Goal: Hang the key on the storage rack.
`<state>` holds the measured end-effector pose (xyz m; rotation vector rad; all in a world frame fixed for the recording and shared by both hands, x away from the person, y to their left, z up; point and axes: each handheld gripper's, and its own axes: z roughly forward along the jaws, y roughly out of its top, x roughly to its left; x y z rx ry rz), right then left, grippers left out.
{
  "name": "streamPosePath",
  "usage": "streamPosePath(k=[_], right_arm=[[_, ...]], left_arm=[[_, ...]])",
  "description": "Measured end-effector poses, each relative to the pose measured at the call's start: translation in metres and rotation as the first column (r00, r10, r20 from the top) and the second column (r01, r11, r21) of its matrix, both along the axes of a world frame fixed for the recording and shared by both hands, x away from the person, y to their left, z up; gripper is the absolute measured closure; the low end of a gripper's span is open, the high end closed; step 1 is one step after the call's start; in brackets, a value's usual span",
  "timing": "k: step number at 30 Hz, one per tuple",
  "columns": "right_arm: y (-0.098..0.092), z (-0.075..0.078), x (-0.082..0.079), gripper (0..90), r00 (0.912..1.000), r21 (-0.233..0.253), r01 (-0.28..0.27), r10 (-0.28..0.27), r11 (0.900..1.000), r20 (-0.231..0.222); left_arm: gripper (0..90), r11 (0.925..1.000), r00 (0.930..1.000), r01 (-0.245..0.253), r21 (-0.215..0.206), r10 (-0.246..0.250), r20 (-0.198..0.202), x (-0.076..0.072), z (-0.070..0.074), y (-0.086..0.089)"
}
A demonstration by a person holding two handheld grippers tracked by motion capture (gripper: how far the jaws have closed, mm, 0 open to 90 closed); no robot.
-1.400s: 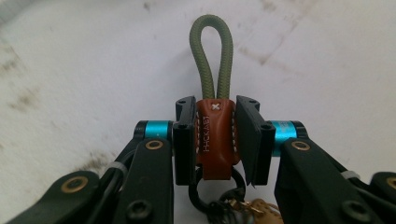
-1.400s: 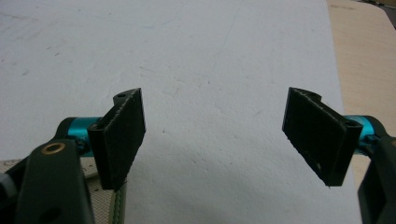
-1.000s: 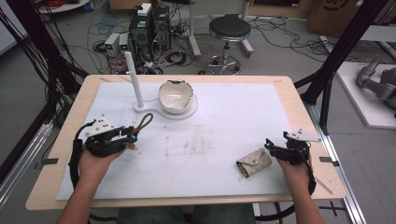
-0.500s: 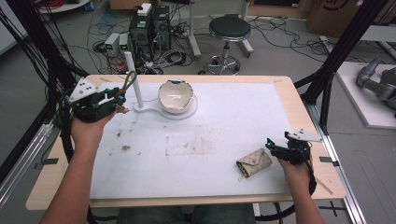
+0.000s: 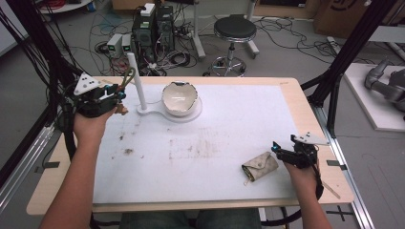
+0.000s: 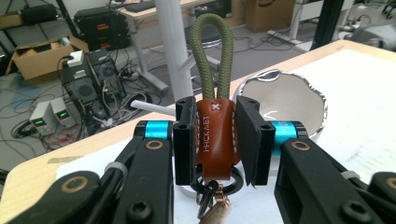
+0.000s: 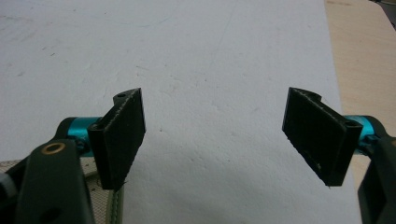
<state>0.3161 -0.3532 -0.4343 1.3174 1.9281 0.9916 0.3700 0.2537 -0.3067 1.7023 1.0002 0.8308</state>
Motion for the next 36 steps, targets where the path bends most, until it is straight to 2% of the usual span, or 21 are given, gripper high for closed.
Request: streamPosePath(k=[4, 10, 16, 21, 24, 29, 36], right_arm=[[0.002, 0.0, -0.001, 21.7, 1.0, -0.001, -0.001, 0.001, 1.0, -0.001], [0.001, 0.0, -0.001, 21.7, 1.0, -0.005, 0.0, 0.0, 1.0, 0.001], [-0.001, 0.001, -0.003, 21.7, 1.0, -0.003, 0.006, -0.006, 1.0, 0.001], [-0.001, 0.001, -0.003, 21.7, 1.0, 0.001, 0.008, -0.008, 1.0, 0.001], [-0.002, 0.0, -0.003, 21.7, 1.0, -0.003, 0.008, -0.008, 1.0, 0.005], [-0.002, 0.001, -0.003, 21.7, 1.0, -0.004, 0.005, -0.005, 1.0, 0.004], [-0.001, 0.001, -0.003, 21.7, 1.0, -0.002, 0.002, -0.002, 1.0, 0.003]], left_arm=[[69.2, 0.9999, 0.9997, -0.016, 0.003, 0.016, -0.021, 0.006, -0.004, 0.002], [69.0, 0.9985, 0.9985, -0.032, 0.044, 0.034, -0.044, 0.011, -0.008, -0.001], [67.0, 0.9976, 0.9959, -0.051, 0.048, 0.054, -0.073, 0.018, -0.013, 0.0], [46.7, 0.9974, 0.9949, -0.063, 0.035, 0.066, -0.077, 0.018, -0.014, 0.0], [36.5, 0.9966, 0.9946, -0.081, 0.018, 0.082, -0.064, 0.015, -0.017, -0.001], [30.4, 0.999, 0.9953, -0.045, -0.004, 0.044, -0.086, 0.009, -0.029, 0.0], [24.8, 0.9986, 0.9958, 0.013, -0.051, -0.017, -0.09, -0.009, -0.045, 0.006]])
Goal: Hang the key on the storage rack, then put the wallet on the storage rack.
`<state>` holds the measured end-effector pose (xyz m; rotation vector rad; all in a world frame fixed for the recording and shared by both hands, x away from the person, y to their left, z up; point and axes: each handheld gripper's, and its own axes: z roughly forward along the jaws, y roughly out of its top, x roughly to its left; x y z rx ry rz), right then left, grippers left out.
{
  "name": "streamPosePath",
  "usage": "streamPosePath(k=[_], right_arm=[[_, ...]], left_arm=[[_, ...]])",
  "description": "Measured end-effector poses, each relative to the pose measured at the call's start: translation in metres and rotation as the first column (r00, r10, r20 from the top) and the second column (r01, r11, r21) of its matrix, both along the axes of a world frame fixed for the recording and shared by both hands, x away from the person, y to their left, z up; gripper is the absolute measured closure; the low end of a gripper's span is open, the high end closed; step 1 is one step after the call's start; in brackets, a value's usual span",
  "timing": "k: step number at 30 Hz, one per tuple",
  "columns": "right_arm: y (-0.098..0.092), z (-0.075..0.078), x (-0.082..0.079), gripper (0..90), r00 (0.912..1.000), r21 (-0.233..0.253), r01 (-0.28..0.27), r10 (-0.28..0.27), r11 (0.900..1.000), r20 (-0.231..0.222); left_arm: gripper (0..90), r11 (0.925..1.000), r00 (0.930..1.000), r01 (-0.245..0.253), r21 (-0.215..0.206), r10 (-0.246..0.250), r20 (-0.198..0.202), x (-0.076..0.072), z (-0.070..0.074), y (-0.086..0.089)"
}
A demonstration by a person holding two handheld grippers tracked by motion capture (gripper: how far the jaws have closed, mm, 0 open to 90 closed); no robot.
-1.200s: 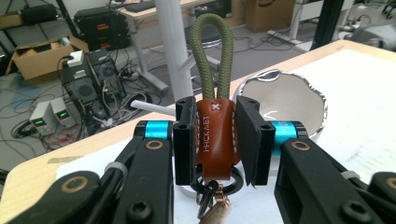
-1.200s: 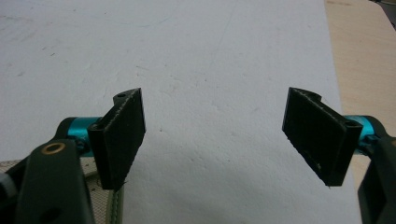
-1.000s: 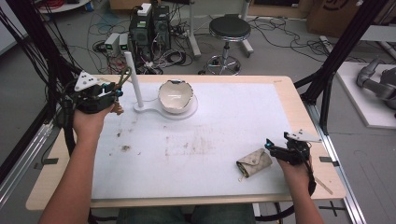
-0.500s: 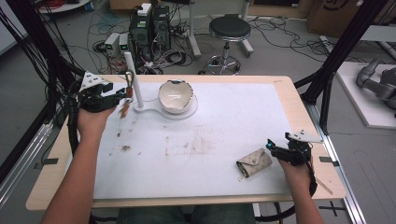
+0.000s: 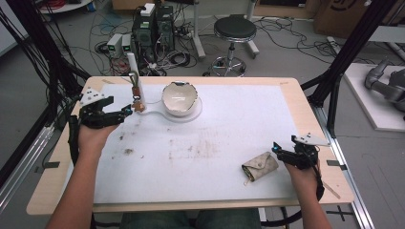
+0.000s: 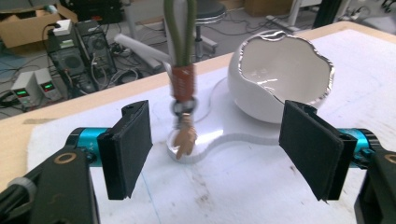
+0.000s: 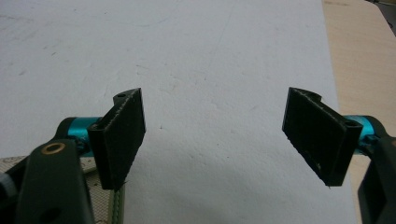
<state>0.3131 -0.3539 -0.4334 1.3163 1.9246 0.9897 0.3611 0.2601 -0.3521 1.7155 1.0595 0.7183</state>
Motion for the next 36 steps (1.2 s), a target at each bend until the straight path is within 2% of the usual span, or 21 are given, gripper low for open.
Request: streamPosePath(k=[3, 5, 8, 12, 14, 17, 22, 30, 36], right_arm=[[0.0, 0.0, 0.0, 21.7, 1.0, -0.003, -0.002, 0.002, 1.0, 0.0], [0.0, 0.0, 0.0, 21.7, 1.0, -0.001, -0.001, 0.001, 1.0, -0.001], [0.0, 0.0, 0.0, 21.7, 1.0, -0.003, -0.003, 0.003, 1.0, 0.0], [0.0, 0.0, 0.001, 21.7, 1.0, -0.003, -0.003, 0.003, 1.0, 0.001], [0.0, 0.0, 0.001, 21.7, 1.0, -0.003, -0.004, 0.004, 1.0, 0.001], [0.0, -0.001, 0.001, 21.7, 0.9999, -0.004, -0.012, 0.012, 1.0, -0.001], [0.0, -0.001, 0.002, 21.7, 0.9999, -0.003, -0.013, 0.013, 1.0, -0.002], [-0.002, -0.002, 0.0, 21.7, 0.9999, -0.006, -0.01, 0.01, 1.0, -0.004], [-0.007, -0.001, -0.004, 21.7, 1.0, 0.0, 0.005, -0.005, 1.0, -0.001]], left_arm=[[22.4, 0.9997, 0.9996, 0.023, -0.006, -0.023, -0.017, -0.007, -0.007, 0.001], [21.4, 0.9992, 0.9992, 0.038, -0.014, -0.038, -0.012, -0.012, -0.01, 0.001], [20.8, 0.9995, 0.9995, 0.033, -0.005, -0.033, 0.004, -0.02, -0.014, 0.002], [20.8, 0.9992, 0.9992, 0.039, -0.012, -0.039, 0.007, -0.028, -0.02, 0.003], [20.7, 0.9983, 0.9983, 0.057, -0.013, -0.057, 0.012, -0.032, -0.025, 0.003], [20.7, 0.9964, 0.9964, 0.084, 0.002, -0.084, 0.001, -0.031, -0.036, 0.002], [20.7, 0.9943, 0.9943, 0.106, -0.017, -0.106, -0.012, -0.028, -0.046, 0.0], [20.7, 0.9876, 0.9874, 0.156, -0.019, -0.157, -0.023, -0.026, -0.047, -0.009], [20.7, 0.9788, 0.9786, 0.204, -0.016, -0.205, -0.023, -0.027, -0.046, -0.026]])
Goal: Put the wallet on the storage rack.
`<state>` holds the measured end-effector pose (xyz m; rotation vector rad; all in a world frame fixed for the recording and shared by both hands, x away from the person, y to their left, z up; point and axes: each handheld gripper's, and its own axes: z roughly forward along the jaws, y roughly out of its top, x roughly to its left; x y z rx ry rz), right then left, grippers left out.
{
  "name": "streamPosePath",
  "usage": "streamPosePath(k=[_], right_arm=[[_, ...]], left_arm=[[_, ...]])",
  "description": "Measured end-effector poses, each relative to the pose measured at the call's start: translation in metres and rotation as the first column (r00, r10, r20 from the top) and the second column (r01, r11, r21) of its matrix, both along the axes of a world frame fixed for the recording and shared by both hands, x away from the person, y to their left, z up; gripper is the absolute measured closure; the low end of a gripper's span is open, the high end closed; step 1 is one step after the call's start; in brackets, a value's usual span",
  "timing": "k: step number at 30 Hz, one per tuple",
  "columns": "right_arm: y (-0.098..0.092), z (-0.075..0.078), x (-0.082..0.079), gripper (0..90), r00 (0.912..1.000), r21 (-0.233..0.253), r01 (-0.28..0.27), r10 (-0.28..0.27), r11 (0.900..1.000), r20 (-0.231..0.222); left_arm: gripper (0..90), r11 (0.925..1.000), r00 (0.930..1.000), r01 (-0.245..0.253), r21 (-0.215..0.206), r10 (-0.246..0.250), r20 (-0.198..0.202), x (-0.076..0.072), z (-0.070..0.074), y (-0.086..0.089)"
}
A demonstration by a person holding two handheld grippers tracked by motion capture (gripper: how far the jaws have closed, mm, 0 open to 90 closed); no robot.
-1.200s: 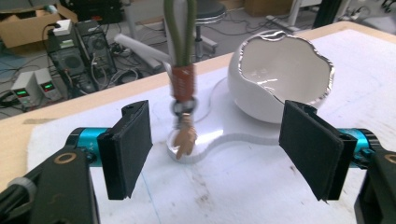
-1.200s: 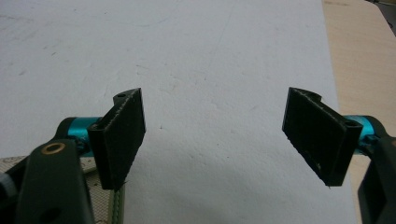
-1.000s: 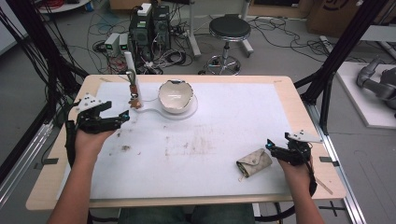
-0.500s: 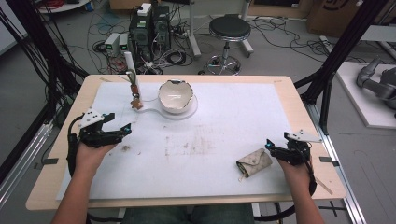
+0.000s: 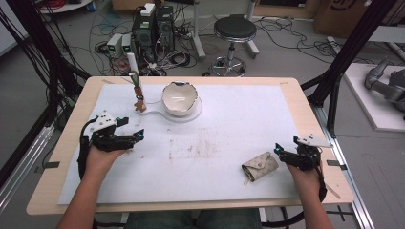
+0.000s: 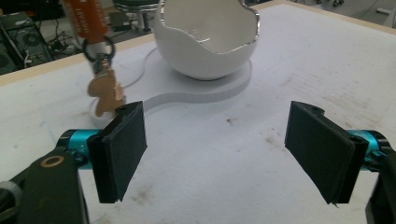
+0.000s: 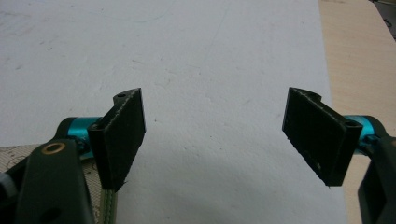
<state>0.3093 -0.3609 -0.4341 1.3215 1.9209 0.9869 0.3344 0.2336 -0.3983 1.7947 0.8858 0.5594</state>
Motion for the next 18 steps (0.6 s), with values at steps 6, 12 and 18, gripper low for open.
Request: streamPosePath(k=[6, 12, 18], right_arm=[[-0.002, 0.001, -0.001, 21.7, 1.0, -0.002, 0.002, -0.002, 1.0, 0.005], [-0.005, 0.001, -0.002, 21.7, 0.9999, 0.004, 0.013, -0.013, 1.0, 0.002], [-0.01, 0.001, -0.003, 21.7, 0.9996, 0.009, 0.029, -0.029, 1.0, 0.0]], left_arm=[[20.7, 0.9981, 0.9981, 0.061, 0.002, -0.061, -0.008, -0.003, 0.001, -0.022], [20.7, 0.991, 0.9909, 0.134, -0.005, -0.134, -0.008, -0.006, 0.005, -0.055], [20.7, 0.972, 0.9719, 0.235, 0.012, -0.234, -0.022, -0.01, 0.004, -0.1]])
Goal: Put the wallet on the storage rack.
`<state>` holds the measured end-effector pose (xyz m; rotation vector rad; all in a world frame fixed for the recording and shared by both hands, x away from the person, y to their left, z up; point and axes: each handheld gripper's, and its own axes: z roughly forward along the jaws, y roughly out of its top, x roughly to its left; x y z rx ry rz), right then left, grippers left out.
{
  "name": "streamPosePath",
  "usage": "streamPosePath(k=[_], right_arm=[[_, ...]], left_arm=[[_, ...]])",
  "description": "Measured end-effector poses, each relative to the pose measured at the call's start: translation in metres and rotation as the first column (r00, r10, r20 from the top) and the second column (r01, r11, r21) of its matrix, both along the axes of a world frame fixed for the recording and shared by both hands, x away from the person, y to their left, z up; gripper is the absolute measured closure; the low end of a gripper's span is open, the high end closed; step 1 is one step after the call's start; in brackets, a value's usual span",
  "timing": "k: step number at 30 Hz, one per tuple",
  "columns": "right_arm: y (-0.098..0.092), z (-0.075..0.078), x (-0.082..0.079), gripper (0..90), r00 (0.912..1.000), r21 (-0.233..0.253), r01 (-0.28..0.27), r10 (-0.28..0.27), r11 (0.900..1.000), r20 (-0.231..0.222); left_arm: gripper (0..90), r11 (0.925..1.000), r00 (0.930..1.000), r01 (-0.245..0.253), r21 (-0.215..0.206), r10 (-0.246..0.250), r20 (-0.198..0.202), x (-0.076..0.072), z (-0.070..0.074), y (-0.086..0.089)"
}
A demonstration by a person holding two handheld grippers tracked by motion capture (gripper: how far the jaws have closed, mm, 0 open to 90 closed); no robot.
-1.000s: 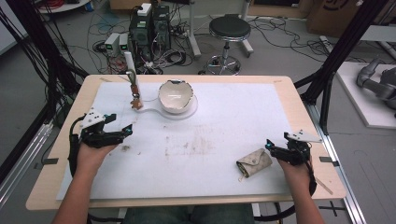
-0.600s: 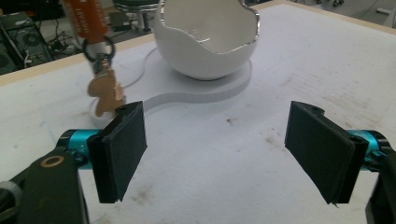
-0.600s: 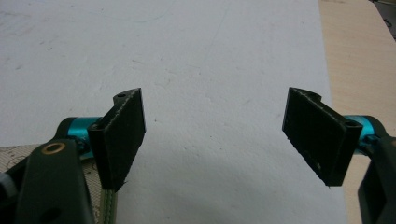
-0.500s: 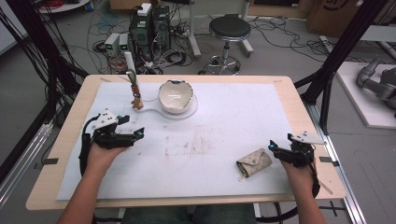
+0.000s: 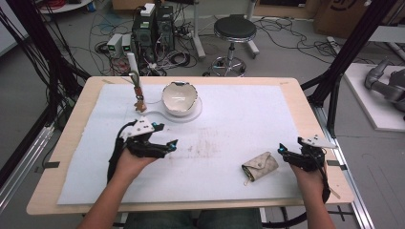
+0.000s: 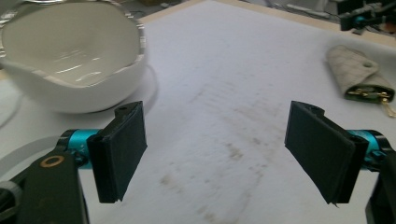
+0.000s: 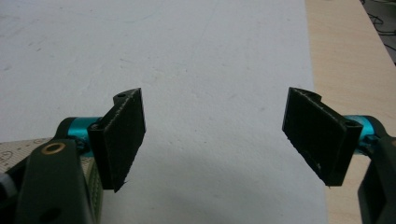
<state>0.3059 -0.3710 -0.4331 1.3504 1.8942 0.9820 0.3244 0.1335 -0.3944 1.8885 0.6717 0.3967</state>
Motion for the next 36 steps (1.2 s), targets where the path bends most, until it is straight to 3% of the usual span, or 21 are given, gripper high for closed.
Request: streamPosePath(k=[4, 7, 11, 17, 27, 36], right_arm=[[-0.004, 0.0, -0.001, 21.7, 1.0, 0.003, 0.009, -0.009, 1.0, -0.001], [-0.005, -0.001, -0.001, 21.7, 0.9999, 0.005, 0.01, -0.01, 1.0, -0.004], [-0.005, -0.001, -0.003, 21.7, 1.0, 0.001, 0.004, -0.004, 1.0, -0.001], [-0.007, -0.002, -0.003, 21.7, 0.9999, 0.004, 0.01, -0.01, 1.0, -0.005], [-0.006, -0.002, -0.003, 21.7, 1.0, 0.005, 0.005, -0.005, 1.0, -0.006], [-0.005, -0.002, -0.003, 21.7, 1.0, -0.007, 0.005, -0.005, 1.0, -0.002]], left_arm=[[20.7, 0.9974, 0.9967, 0.072, 0.001, -0.072, -0.038, 0.002, -0.009, -0.038], [20.7, 0.9916, 0.991, 0.126, 0.03, -0.124, -0.049, 0.003, -0.014, -0.067], [20.7, 0.9811, 0.9797, 0.191, 0.033, -0.188, -0.069, 0.003, -0.019, -0.107], [19.0, 0.9646, 0.9632, 0.257, 0.059, -0.251, -0.098, 0.0, -0.031, -0.152], [16.3, 0.9398, 0.942, 0.326, 0.103, -0.313, -0.12, -0.006, -0.037, -0.194], [15.1, 0.939, 0.9452, 0.316, 0.135, -0.299, -0.13, -0.006, -0.047, -0.222]])
